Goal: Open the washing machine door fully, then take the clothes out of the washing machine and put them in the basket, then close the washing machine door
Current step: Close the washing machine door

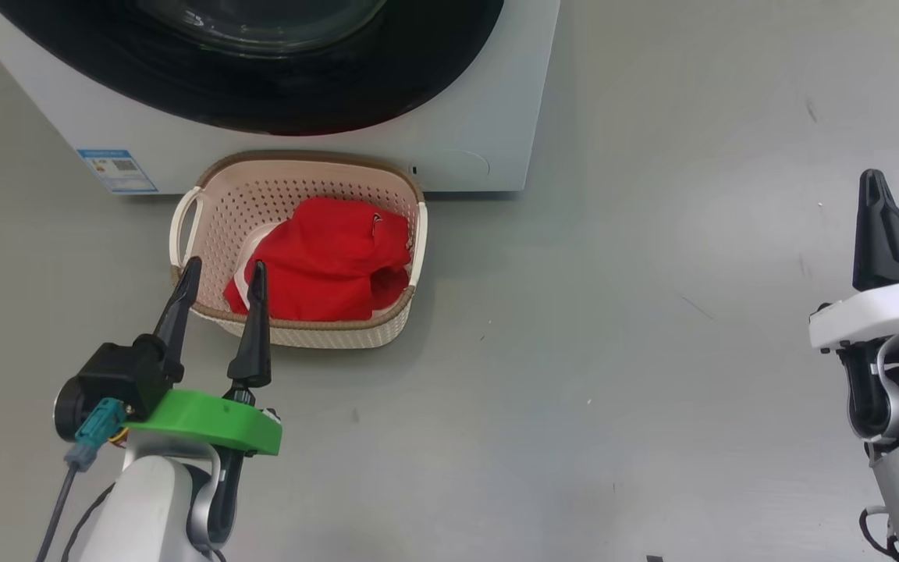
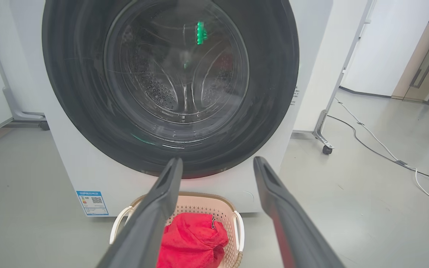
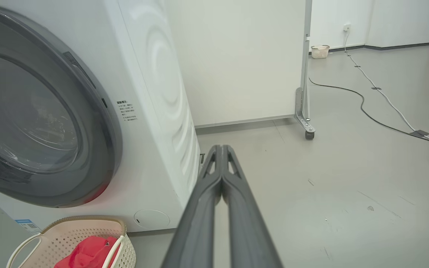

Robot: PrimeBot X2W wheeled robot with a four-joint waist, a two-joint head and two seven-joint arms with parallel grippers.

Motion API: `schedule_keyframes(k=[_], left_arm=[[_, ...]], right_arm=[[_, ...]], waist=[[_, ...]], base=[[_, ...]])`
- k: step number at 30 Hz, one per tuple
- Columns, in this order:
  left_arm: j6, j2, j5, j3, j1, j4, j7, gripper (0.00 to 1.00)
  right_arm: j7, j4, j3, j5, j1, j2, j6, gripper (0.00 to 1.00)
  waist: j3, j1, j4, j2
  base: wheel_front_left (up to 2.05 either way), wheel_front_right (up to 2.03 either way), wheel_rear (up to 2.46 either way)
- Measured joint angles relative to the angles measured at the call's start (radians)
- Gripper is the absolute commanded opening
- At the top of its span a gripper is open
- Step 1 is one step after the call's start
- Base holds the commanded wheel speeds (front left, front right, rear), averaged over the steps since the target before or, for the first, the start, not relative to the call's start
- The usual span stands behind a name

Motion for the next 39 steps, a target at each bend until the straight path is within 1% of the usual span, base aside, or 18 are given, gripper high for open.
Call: schedule_keyframes(k=[7,8,9,15,21,39], left_arm=[[-0.001,0.0,0.006,-0.004,0.023,0.008,0.0,1.0],[-0.007,0.0,0.009,-0.002,0.026,0.008,0.0,1.0],[-0.007,0.0,0.009,-0.001,0.035,0.009,0.0,1.0],[-0.007,0.0,0.016,0.006,0.048,0.009,0.0,1.0],[-0.007,-0.001,0.016,0.04,0.063,0.011,0.0,1.0],[-0.008,-0.002,0.018,0.042,0.104,0.014,0.0,1.0]], right_arm=[[0.0,-0.047,-0.04,-0.017,0.087,0.008,0.0,0.0],[0.0,-0.052,-0.041,-0.028,0.097,0.009,-0.001,0.44],[0.0,-0.065,-0.044,-0.052,0.113,0.011,-0.007,1.0],[0.0,-0.099,-0.058,-0.089,0.151,0.018,-0.01,1.0],[0.0,-0.116,-0.065,-0.11,0.194,0.041,-0.01,1.0],[0.0,-0.177,-0.094,-0.141,0.253,0.077,-0.009,1.0]], waist=[[-0.043,0.0,-0.027,0.0],[-0.047,0.0,-0.028,0.0],[-0.055,0.0,-0.031,0.0],[-0.064,0.0,-0.034,0.0],[-0.08,0.0,-0.033,0.0],[-0.102,0.0,-0.026,0.0]], base=[[0.0,0.0,0.0],[0.0,0.0,0.0],[0.0,0.0,0.0],[0.0,0.0,0.0],[0.0,0.0,0.0],[0.0,0.0,0.0]])
